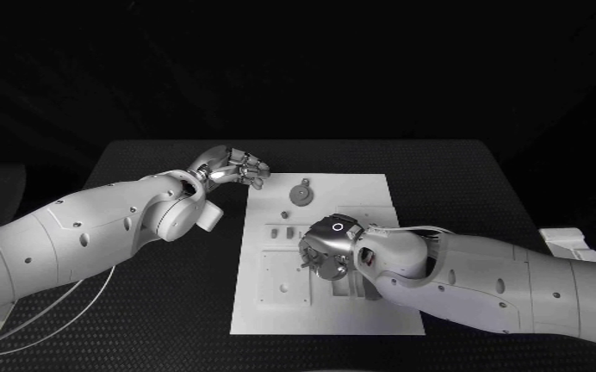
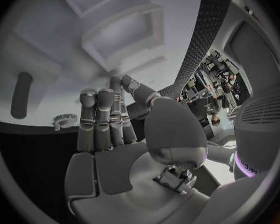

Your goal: Assemble the parts on the task board

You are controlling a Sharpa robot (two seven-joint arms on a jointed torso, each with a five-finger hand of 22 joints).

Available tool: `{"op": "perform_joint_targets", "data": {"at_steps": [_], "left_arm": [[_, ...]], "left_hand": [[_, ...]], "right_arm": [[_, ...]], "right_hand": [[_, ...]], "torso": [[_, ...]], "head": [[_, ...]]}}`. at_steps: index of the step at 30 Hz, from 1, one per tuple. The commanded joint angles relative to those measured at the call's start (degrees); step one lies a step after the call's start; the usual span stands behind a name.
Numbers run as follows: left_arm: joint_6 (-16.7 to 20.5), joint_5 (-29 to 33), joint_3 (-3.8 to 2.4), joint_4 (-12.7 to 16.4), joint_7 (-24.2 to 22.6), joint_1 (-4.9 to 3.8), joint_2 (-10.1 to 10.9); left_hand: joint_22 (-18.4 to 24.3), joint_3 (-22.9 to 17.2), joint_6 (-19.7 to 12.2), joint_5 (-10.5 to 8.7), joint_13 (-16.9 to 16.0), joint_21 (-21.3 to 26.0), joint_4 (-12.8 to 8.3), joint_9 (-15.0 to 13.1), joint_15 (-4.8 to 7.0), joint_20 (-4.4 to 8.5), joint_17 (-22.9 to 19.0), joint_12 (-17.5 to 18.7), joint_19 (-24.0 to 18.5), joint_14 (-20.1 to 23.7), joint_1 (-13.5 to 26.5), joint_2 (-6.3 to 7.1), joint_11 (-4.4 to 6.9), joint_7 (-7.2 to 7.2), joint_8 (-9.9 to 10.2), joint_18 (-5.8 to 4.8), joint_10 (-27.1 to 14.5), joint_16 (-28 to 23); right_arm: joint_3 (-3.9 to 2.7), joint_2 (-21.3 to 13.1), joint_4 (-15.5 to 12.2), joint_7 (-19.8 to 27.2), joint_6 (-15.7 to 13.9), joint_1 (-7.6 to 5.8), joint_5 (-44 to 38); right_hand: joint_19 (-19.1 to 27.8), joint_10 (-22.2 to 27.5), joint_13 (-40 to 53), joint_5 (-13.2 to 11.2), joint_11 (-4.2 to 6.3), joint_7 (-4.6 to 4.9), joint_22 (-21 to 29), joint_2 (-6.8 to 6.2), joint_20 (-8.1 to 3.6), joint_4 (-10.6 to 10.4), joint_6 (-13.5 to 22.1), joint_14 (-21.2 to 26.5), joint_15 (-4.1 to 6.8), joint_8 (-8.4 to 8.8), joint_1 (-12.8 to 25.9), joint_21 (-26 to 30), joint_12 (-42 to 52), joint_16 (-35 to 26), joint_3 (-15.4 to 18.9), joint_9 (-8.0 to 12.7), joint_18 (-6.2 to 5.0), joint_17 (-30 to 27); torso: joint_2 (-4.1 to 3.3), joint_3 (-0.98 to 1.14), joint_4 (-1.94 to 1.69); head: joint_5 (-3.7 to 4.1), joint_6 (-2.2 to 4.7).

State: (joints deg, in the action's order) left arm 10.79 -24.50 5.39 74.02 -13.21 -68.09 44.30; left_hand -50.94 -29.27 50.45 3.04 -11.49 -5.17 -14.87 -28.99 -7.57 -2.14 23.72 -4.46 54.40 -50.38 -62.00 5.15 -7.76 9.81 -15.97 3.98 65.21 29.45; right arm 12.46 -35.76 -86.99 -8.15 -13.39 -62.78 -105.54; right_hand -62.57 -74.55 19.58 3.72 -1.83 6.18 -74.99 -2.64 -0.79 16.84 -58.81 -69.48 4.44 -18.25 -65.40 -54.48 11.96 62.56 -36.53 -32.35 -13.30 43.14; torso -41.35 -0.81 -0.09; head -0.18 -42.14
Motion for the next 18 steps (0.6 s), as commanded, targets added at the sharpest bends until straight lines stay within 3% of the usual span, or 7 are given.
{"op": "perform_joint_targets", "data": {"at_steps": [1, 5, 11, 16, 18], "left_arm": [[-2.08, -1.12, -0.01, 0.43, 1.05, -0.04, 0.39], [-3.18, -2.21, 0.00, 1.06, 1.62, -0.02, 0.98], [-6.60, -6.00, 0.03, 2.38, 4.39, 0.03, 1.88], [-12.15, -8.30, 0.03, 3.82, 8.33, 0.12, 2.44], [-15.79, -10.44, 0.04, 4.61, 10.66, 0.20, 2.50]], "left_hand": [[0.13, 0.00, 0.03, 0.02, 0.08, -0.15, 0.36, 0.08, -0.02, 0.09, 0.10, -0.32, 0.36, -0.46, 0.47, -0.22, 0.03, 0.17, -0.13, 0.55, 0.36, -0.15], [0.20, -0.13, 0.01, 0.03, 0.15, -0.30, 0.51, 0.16, 0.23, 0.30, 0.39, -0.40, 0.97, -1.10, 0.51, -0.28, 0.17, 0.17, -0.15, 0.64, 0.73, -0.09], [0.24, -0.15, 0.15, 0.05, 0.29, -0.60, 0.86, 0.24, 0.64, 0.65, 0.85, -0.42, 1.93, -2.12, 0.84, -0.46, 0.33, 0.12, -0.28, 0.70, 1.15, 0.00], [-0.83, 0.70, 0.56, 0.04, -0.34, -2.92, 2.17, 0.40, 2.83, 2.38, 3.13, -1.40, 5.98, -6.70, 2.47, -0.65, 1.50, -0.09, -0.60, 1.21, 3.87, 1.96], [-1.03, 1.24, 0.83, 0.02, -0.55, -3.18, 3.02, 0.43, 3.06, 2.69, 3.70, -1.45, 6.24, -7.09, 3.86, -0.81, 1.67, -0.21, -0.76, 1.09, 4.27, 2.02]], "right_arm": [[-0.38, -0.38, -0.63, -1.10, 0.47, 0.01, 0.53], [-1.04, -0.95, -1.47, -1.13, 0.27, -0.10, 0.96], [-2.84, -2.27, -2.89, -1.37, 0.20, -0.64, 1.60], [-3.96, -3.27, -4.06, -1.56, 0.18, -1.72, 2.55], [-4.29, -3.67, -4.71, -1.64, 0.18, -2.36, 2.71]], "right_hand": [[-0.26, -0.45, 0.09, 0.18, 0.05, 0.14, -0.92, 0.18, -0.20, -0.09, -0.57, -0.42, 0.05, -0.39, -0.12, -0.25, 0.25, 0.19, 0.32, -0.22, -1.70, 0.05], [-0.30, -0.48, 0.11, 0.19, 0.07, 0.14, -0.92, 0.17, -0.22, -0.09, -0.58, -0.45, 0.07, -0.40, -0.12, -0.26, 0.25, 0.18, 0.32, -0.24, -1.70, 0.05], [-0.34, -0.51, 0.15, 0.19, 0.08, 0.13, -0.91, 0.15, -0.25, -0.09, -0.60, -0.49, 0.09, -0.42, -0.12, -0.26, 0.25, 0.17, 0.33, -0.28, -1.70, 0.05], [-0.37, -0.53, 0.17, 0.19, 0.10, 0.12, -0.90, 0.15, -0.27, -0.10, -0.61, -0.52, 0.11, -0.43, -0.11, -0.27, 0.25, 0.16, 0.33, -0.30, -1.70, 0.05], [-0.39, -0.54, 0.19, 0.19, 0.10, 0.12, -0.90, 0.14, -0.28, -0.10, -0.61, -0.54, 0.11, -0.43, -0.10, -0.27, 0.25, 0.16, 0.33, -0.31, -1.70, 0.05]], "torso": [[-0.01, 0.03, 0.00], [-0.01, 0.03, 0.01], [0.00, 0.00, 0.01], [0.01, -0.03, 0.00], [0.02, -0.04, 0.00]], "head": [[0.05, 0.06], [0.08, 0.06], [0.15, 0.30], [0.25, 0.53], [0.33, 0.71]]}}
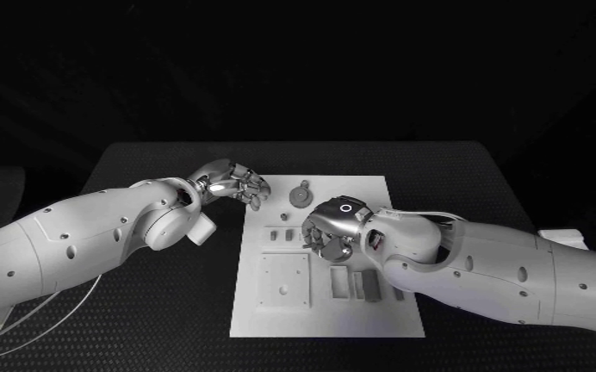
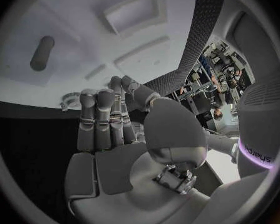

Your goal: Assemble the parts on the task board

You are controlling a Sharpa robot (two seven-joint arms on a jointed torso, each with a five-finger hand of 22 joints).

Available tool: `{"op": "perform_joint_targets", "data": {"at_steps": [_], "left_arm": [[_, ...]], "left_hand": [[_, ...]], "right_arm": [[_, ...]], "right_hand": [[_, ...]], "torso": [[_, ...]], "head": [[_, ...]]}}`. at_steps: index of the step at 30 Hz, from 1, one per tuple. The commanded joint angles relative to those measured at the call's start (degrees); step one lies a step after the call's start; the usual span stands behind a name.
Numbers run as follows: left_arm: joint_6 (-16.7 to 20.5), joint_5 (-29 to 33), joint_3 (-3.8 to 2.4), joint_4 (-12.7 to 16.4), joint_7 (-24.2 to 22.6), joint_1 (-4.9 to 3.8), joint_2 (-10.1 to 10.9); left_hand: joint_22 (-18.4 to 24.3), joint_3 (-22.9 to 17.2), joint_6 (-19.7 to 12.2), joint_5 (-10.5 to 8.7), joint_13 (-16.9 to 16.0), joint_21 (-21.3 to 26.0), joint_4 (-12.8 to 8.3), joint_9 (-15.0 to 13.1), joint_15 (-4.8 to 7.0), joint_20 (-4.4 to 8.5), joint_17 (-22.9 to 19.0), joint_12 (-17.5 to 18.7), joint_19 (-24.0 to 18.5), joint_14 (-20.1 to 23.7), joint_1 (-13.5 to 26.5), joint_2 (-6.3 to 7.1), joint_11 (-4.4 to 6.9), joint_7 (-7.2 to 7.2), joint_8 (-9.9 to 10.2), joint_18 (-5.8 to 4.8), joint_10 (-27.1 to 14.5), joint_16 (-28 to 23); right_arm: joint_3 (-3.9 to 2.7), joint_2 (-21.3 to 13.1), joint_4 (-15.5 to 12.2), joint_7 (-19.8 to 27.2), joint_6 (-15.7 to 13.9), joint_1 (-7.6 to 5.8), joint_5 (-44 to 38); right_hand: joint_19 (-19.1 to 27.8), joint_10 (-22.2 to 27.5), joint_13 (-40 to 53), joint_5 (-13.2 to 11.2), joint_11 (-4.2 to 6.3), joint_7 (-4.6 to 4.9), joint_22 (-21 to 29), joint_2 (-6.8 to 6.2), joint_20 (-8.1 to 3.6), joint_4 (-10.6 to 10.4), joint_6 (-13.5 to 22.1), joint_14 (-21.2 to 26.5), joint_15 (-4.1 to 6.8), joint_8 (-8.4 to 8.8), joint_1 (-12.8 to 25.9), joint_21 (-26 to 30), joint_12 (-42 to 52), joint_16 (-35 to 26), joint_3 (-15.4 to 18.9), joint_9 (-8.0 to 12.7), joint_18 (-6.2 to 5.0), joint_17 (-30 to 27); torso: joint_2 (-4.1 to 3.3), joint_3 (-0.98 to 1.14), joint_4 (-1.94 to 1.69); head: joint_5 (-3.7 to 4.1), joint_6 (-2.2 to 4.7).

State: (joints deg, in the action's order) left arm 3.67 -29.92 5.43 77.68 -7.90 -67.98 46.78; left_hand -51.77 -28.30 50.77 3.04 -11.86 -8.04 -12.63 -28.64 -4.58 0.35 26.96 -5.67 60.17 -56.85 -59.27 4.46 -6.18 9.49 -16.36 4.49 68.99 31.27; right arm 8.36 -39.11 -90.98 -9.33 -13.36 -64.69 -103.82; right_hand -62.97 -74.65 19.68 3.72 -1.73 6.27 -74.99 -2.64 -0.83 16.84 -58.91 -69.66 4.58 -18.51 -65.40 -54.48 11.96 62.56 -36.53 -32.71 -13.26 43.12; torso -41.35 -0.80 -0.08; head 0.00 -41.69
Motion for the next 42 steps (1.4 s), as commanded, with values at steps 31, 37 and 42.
{"op": "perform_joint_targets", "data": {"at_steps": [31, 37, 42], "left_arm": [[-11.95, -7.25, 1.11, 5.94, 12.47, 0.43, -0.81], [-11.88, -7.24, 1.11, 5.99, 12.13, 0.43, -0.68], [-12.28, -7.23, 1.11, 6.00, 12.07, 0.43, -0.46]], "left_hand": [[-0.83, 5.45, -1.51, -0.15, -1.83, -0.84, 4.04, 0.84, 0.77, 1.42, 4.97, 0.66, 0.43, -1.29, 8.83, -2.62, 0.23, 0.73, 0.22, 0.05, 0.50, -1.08], [-0.90, 5.80, -1.31, -0.12, -2.12, -0.96, 2.88, 0.85, 0.84, 1.48, 5.53, 0.65, 0.58, -1.54, 8.19, -3.36, 0.31, 0.63, 0.01, 0.02, 0.69, -1.30], [-0.94, 5.96, -1.16, -0.11, -2.28, -1.04, 2.37, 0.85, 0.91, 1.53, 5.81, 0.61, 0.70, -1.72, 7.98, -3.57, 0.37, 0.57, -0.10, 0.01, 0.83, -1.39]], "right_arm": [[-1.52, -1.19, -1.76, -1.25, 1.81, -2.58, 1.52], [-1.45, -0.35, 1.27, -2.05, 0.75, -2.59, 3.47], [-0.27, 1.22, 3.83, -3.88, -0.14, -2.41, 4.03]], "right_hand": [[-0.11, -0.48, 0.19, 0.19, 0.04, 0.01, -0.88, 0.10, -0.33, -0.10, -0.53, -0.46, 0.02, -0.19, -0.10, -0.28, 0.21, 0.10, 0.31, -0.05, -1.74, 0.05], [0.11, 0.92, 0.04, 0.22, -0.47, 0.79, -0.81, -0.71, -0.24, -0.23, 1.61, -0.23, -0.56, 1.07, 0.57, -0.02, -0.76, -0.24, 0.37, 0.33, -1.74, -0.01], [-0.38, 0.63, 0.35, 0.28, -0.75, 2.27, -0.61, -4.82, 0.03, -3.02, 5.44, -0.43, -0.83, 3.54, 4.33, 0.17, -0.86, -0.34, 0.68, 1.68, -1.74, 0.03]], "torso": [[0.00, -0.01, 0.02], [0.02, -0.10, 0.01], [-0.05, 0.02, -0.08]], "head": [[0.37, 0.97], [0.58, 1.00], [0.60, 1.05]]}}
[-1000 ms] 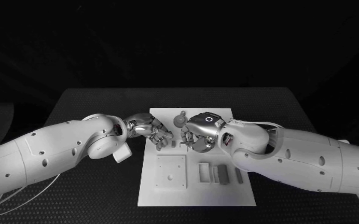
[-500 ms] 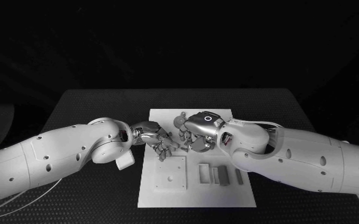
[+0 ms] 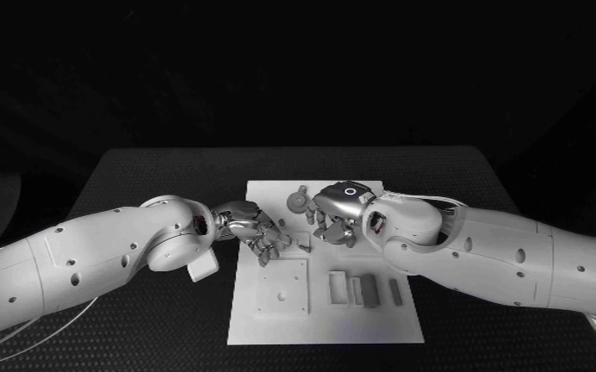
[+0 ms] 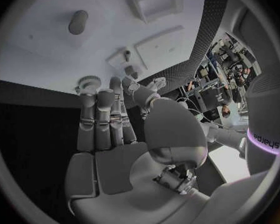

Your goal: Assemble the parts on the task board

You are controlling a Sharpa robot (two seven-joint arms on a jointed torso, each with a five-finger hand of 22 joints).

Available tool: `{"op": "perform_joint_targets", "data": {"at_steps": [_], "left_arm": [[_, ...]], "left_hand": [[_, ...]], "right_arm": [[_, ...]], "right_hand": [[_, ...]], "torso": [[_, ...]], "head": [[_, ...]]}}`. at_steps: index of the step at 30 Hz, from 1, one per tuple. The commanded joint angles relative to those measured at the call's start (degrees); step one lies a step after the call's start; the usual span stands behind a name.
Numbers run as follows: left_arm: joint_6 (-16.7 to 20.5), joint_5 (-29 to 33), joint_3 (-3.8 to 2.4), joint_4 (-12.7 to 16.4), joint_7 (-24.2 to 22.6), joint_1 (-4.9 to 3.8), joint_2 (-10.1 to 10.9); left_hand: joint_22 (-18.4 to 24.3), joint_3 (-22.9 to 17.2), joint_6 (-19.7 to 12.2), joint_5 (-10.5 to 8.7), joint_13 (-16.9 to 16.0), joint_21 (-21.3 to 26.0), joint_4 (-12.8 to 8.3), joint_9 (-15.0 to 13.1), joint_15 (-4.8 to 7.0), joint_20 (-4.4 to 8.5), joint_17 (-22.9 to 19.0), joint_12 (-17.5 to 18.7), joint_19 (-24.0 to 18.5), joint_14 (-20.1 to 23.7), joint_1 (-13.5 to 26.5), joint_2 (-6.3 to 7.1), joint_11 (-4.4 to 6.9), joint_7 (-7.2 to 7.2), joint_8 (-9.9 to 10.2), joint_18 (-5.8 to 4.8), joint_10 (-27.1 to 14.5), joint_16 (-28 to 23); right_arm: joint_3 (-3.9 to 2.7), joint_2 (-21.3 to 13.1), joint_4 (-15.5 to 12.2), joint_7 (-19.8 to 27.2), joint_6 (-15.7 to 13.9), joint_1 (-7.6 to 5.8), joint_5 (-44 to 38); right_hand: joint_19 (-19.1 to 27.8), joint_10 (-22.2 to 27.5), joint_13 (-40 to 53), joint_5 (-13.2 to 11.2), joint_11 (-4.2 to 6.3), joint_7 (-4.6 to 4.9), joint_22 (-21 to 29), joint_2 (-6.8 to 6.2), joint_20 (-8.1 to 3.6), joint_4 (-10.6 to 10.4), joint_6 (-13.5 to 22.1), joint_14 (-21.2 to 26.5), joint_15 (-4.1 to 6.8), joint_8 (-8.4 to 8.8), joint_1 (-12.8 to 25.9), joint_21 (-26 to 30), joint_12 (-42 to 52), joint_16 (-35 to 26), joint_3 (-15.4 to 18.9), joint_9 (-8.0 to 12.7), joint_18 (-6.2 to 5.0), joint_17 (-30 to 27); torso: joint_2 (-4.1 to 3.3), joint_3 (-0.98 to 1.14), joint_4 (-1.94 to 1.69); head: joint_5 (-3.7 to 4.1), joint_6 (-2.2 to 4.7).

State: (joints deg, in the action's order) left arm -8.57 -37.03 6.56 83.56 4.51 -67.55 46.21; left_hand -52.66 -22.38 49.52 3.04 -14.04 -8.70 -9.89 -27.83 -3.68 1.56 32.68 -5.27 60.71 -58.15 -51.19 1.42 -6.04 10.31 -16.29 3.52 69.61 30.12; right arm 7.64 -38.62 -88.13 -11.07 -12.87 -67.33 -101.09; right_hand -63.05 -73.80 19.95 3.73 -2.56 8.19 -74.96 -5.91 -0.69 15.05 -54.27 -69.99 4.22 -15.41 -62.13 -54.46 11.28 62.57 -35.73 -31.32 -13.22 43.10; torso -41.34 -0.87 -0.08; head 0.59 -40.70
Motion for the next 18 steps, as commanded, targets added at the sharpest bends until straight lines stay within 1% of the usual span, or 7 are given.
{"op": "perform_joint_targets", "data": {"at_steps": [1, 3, 5, 7, 13, 15, 18], "left_arm": [[-0.06, -0.12, -0.01, 0.12, -0.39, 0.00, 0.14], [0.04, -0.11, -0.01, 0.12, -0.45, 0.00, 0.18], [0.10, -0.11, -0.01, 0.13, -0.54, 0.00, 0.27], [0.11, -0.11, -0.01, 0.09, -0.60, 0.00, 0.25], [-0.10, -0.11, -0.01, 0.10, -0.83, 0.00, 0.35], [-0.11, -0.11, -0.01, 0.10, -0.89, 0.00, 0.37], [-0.13, -0.11, -0.01, 0.09, -1.02, 0.00, 0.41]], "left_hand": [[-0.06, 0.06, 0.11, -0.12, -0.12, -0.39, -0.42, 0.04, 0.01, 0.32, 0.13, 0.22, 0.18, -0.44, -0.11, -0.55, 0.24, -0.25, -0.19, 0.98, 0.23, -0.26], [-0.06, 0.11, 0.16, -0.12, -0.15, -0.41, -0.49, 0.04, 0.02, 0.33, 0.19, 0.21, 0.21, -0.48, -0.10, -0.59, 0.26, -0.27, -0.22, 0.97, 0.27, -0.28], [-0.08, 0.15, 0.20, -0.11, -0.19, -0.43, -0.60, 0.04, 0.04, 0.35, 0.26, 0.20, 0.24, -0.53, -0.12, -0.63, 0.27, -0.29, -0.25, 0.97, 0.30, -0.30], [-0.08, 0.18, 0.22, -0.11, -0.22, -0.44, -0.70, 0.05, 0.05, 0.36, 0.31, 0.21, 0.25, -0.55, -0.16, -0.65, 0.28, -0.30, -0.26, 0.97, 0.31, -0.33], [-0.09, 0.27, 0.26, -0.11, -0.33, -0.46, -1.25, 0.09, 0.08, 0.40, 0.55, 0.25, 0.28, -0.63, -0.41, -0.67, 0.30, -0.33, -0.30, 0.95, 0.33, -0.50], [-0.09, 0.29, 0.27, -0.11, -0.36, -0.47, -1.40, 0.10, 0.08, 0.41, 0.61, 0.26, 0.29, -0.65, -0.47, -0.67, 0.29, -0.33, -0.31, 0.94, 0.33, -0.55], [-0.10, 0.31, 0.28, -0.11, -0.41, -0.48, -1.61, 0.12, 0.09, 0.42, 0.71, 0.27, 0.30, -0.67, -0.56, -0.68, 0.30, -0.33, -0.33, 0.93, 0.34, -0.62]], "right_arm": [[0.70, 1.07, 1.40, -2.78, -0.81, 0.47, 1.44], [0.99, 1.62, 1.88, -3.87, -1.03, 1.08, 1.76], [1.12, 2.37, 2.37, -5.33, -0.88, 1.83, 2.21], [1.21, 2.76, 2.68, -6.04, -1.03, 2.37, 2.38], [1.39, 3.36, 2.76, -7.17, -0.41, 3.98, 2.50], [1.39, 3.57, 2.81, -7.30, -0.34, 4.31, 2.45], [1.42, 4.02, 2.90, -7.63, -0.89, 4.73, 2.12]], "right_hand": [[-0.37, -0.12, 0.10, 0.27, -0.03, 0.49, -0.56, -2.64, -0.11, -2.33, 1.27, -0.09, -0.53, 0.76, 1.86, 0.26, -0.31, -0.41, -0.28, 0.52, -1.78, 0.05], [-0.44, 0.19, 0.11, 0.24, -0.21, 0.69, -0.48, -3.94, -0.19, -3.98, 1.91, -0.04, -0.67, 1.19, 2.67, 0.43, -0.58, -0.50, -0.75, 0.88, -1.78, 0.06], [-0.41, 0.69, 0.07, 0.21, -0.41, 0.85, -0.45, -5.13, -0.27, -5.41, 2.09, 0.09, -0.83, 1.34, 3.18, 0.58, -0.97, -0.61, -1.19, 1.13, -1.78, 0.07], [-0.21, 1.56, -0.10, 0.17, -0.67, 1.02, -0.47, -5.92, -0.29, -6.39, 2.27, 0.36, -1.07, 1.45, 3.35, 0.77, -1.58, -0.76, -1.51, 1.34, -1.78, 0.08], [0.13, 3.27, -0.66, 0.11, -1.23, 1.22, -0.62, -6.96, -0.23, -7.71, 2.13, 0.73, -1.61, 1.26, 3.10, 0.98, -2.92, -0.89, -1.77, 1.54, -1.78, 0.16], [0.17, 3.32, -0.73, 0.10, -1.27, 1.25, -0.65, -7.22, -0.21, -7.84, 2.11, 0.76, -1.65, 1.22, 3.08, 0.98, -3.03, -0.88, -1.72, 1.56, -1.78, 0.19], [0.22, 3.28, -0.82, 0.10, -1.29, 1.13, -0.71, -7.53, -0.19, -8.05, 1.77, 0.79, -1.67, 0.97, 2.95, 0.99, -3.14, -0.86, -1.67, 1.50, -1.78, 0.23]], "torso": [[-0.06, 0.10, -0.07], [-0.05, 0.10, -0.08], [-0.05, 0.10, -0.08], [-0.05, 0.08, -0.05], [-0.03, 0.05, -0.08], [-0.04, 0.02, -0.06], [-0.05, 0.05, -0.06]], "head": [[0.01, 0.04], [0.02, -0.05], [0.02, -0.07], [0.00, -0.12], [0.04, -0.30], [0.01, -0.33], [-0.02, -0.35]]}}
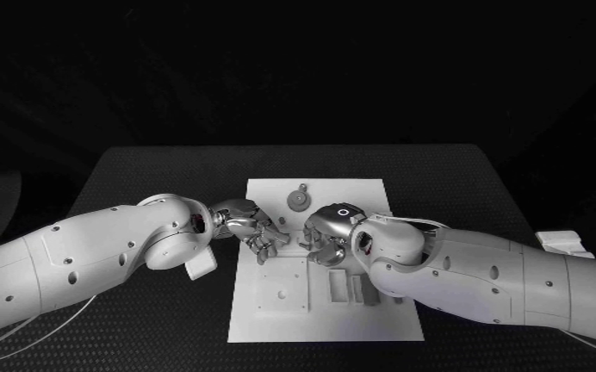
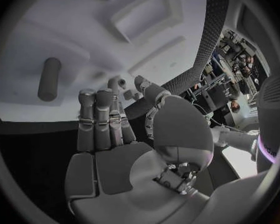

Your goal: Assemble the parts on the task board

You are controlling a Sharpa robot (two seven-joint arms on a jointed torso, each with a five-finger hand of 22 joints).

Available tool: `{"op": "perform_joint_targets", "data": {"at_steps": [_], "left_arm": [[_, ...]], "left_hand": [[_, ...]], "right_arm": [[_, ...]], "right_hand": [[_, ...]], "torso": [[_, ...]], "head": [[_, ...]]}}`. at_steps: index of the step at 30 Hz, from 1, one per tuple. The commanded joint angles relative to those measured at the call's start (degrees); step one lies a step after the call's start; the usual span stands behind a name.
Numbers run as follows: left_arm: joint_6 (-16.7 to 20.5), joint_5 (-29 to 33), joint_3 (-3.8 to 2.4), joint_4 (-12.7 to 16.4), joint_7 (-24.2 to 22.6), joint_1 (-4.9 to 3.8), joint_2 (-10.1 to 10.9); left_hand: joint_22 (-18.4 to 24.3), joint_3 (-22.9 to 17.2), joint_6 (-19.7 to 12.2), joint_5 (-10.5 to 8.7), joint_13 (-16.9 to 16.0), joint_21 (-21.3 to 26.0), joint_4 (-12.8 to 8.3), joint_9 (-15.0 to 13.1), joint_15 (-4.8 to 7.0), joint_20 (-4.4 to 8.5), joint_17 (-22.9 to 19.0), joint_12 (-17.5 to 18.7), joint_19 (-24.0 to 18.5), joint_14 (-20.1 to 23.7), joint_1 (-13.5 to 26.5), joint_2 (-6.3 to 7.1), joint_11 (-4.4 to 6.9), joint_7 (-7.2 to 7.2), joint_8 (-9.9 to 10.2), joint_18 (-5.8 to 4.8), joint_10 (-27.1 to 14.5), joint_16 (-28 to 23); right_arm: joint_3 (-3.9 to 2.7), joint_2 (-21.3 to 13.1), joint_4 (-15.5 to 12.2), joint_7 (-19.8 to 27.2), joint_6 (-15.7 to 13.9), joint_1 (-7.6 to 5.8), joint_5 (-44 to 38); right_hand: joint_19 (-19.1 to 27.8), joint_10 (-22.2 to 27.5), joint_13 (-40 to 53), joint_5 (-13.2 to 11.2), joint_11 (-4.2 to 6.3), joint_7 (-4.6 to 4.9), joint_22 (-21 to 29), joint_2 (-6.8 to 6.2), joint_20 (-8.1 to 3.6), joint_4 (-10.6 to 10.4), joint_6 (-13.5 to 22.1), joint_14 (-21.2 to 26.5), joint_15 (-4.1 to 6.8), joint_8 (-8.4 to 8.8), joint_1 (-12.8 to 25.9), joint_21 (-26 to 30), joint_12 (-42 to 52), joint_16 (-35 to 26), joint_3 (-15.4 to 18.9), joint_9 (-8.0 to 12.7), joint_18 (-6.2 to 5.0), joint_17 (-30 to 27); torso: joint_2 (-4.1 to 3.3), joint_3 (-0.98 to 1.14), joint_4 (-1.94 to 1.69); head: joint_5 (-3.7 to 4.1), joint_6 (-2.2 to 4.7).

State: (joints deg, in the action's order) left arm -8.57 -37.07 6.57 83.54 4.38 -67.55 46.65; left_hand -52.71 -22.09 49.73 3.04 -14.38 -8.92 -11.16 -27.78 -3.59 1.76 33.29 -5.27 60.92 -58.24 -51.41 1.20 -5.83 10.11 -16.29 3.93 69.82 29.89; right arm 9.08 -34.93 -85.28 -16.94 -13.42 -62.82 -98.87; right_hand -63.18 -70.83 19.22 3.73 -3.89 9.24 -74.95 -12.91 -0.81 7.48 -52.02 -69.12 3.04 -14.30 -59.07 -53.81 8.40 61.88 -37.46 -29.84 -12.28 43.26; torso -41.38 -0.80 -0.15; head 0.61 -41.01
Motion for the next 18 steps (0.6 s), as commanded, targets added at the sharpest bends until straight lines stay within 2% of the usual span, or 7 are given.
{"op": "perform_joint_targets", "data": {"at_steps": [1, 6, 9, 18], "left_arm": [[-0.17, -0.06, -0.01, 0.12, -0.93, -0.01, -0.02], [-0.35, -0.06, -0.01, 0.16, -0.95, -0.01, 0.05], [-0.44, -0.06, -0.01, 0.17, -0.99, -0.01, 0.11], [-0.89, -0.06, -0.01, 0.19, -0.99, -0.01, 0.12]], "left_hand": [[-0.05, 0.03, 0.09, -0.11, -0.10, -0.27, -0.49, 0.07, 0.00, 0.23, 0.17, 0.29, 0.10, -0.60, -0.41, -0.44, 0.09, -0.14, -0.34, 0.52, 0.13, -0.44], [-0.05, 0.05, 0.12, -0.11, -0.16, -0.28, -0.77, 0.09, 0.00, 0.23, 0.29, 0.31, 0.11, -0.64, -0.53, -0.42, 0.09, -0.15, -0.37, 0.51, 0.14, -0.54], [-0.05, 0.06, 0.14, -0.11, -0.19, -0.28, -0.92, 0.10, 0.01, 0.24, 0.35, 0.32, 0.12, -0.66, -0.60, -0.41, 0.09, -0.15, -0.38, 0.50, 0.14, -0.58], [-0.05, 0.07, 0.12, -0.11, -0.23, -0.28, -1.09, 0.12, 0.00, 0.24, 0.43, 0.34, 0.13, -0.67, -0.64, -0.41, 0.08, -0.15, -0.38, 0.49, 0.14, -0.66]], "right_arm": [[-0.01, 0.43, 0.06, -1.99, -0.72, 0.31, -0.33], [0.02, 0.66, 0.23, -2.81, -2.65, 0.69, -1.11], [0.02, 0.84, 0.36, -3.22, -3.74, 0.81, -1.51], [0.03, 1.42, 0.97, -3.36, -4.09, 1.32, -2.28]], "right_hand": [[0.35, 0.27, -0.14, 0.10, 0.05, -0.01, -0.74, -0.61, -0.07, -0.55, -0.72, -0.07, -0.49, -0.30, -0.18, 0.34, -0.28, -0.16, 0.08, -0.04, -2.72, 0.10], [0.28, -0.54, -0.13, 0.10, 0.31, -0.56, -0.84, -0.48, -0.09, -0.66, -1.91, -0.14, -0.25, -1.22, -0.85, 0.28, -0.11, -0.09, 0.18, -0.56, -2.72, 0.18], [0.13, -1.27, -0.03, 0.08, 0.57, -0.88, -0.90, 0.03, -0.16, -0.34, -2.52, -0.32, -0.01, -1.77, -1.53, 0.19, 0.13, -0.04, 0.30, -0.98, -2.72, 0.23], [-0.17, -2.74, 0.33, 0.09, 1.13, -1.45, -0.93, 2.32, -0.36, 1.87, -3.38, -0.76, 0.55, -2.80, -3.43, 0.10, 0.57, -0.12, 0.76, -2.18, -2.72, 0.22]], "torso": [[0.01, 0.01, 0.01], [0.01, 0.02, 0.03], [0.00, 0.02, 0.05], [-0.01, 0.06, 0.03]], "head": [[-0.09, -0.07], [-0.15, -0.06], [-0.19, -0.12], [-0.31, -0.22]]}}
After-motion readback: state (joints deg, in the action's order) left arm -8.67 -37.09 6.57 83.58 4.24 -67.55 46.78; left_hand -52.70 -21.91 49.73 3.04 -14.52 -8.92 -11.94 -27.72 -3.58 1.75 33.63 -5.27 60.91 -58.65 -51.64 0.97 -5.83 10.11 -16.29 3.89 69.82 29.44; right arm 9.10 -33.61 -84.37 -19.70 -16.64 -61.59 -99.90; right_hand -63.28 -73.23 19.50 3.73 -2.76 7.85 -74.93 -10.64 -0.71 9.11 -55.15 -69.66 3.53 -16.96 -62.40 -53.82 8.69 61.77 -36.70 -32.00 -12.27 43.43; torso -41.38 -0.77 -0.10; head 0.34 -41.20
